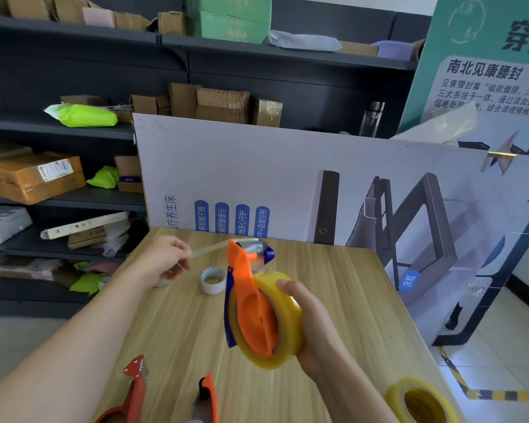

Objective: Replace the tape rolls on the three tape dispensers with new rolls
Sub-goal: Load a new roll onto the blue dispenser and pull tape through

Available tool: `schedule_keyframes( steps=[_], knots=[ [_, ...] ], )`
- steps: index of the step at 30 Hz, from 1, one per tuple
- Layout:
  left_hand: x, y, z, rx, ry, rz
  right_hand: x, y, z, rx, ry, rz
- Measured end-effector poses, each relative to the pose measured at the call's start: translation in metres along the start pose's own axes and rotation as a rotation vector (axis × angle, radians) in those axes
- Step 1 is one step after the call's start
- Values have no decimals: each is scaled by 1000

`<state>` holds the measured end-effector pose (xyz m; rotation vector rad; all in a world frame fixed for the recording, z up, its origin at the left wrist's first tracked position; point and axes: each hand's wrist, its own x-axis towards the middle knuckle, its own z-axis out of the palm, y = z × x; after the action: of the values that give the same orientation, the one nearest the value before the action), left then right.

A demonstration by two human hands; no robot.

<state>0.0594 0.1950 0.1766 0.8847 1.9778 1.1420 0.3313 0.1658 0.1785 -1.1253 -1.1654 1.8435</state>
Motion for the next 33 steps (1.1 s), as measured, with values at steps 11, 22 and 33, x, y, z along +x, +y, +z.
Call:
schedule_keyframes(
  steps=[11, 22, 33],
  knots=[
    [-59, -48, 72, -396, -436, -89, 2, -16, -12, 183, 41, -13],
    [-92, -44, 100, -599, -382, -105, 9, -16, -7, 190, 68, -58],
    [-108, -72, 120, -709, -303, -201, 14, 1, -4, 156, 191, -35]
  ],
)
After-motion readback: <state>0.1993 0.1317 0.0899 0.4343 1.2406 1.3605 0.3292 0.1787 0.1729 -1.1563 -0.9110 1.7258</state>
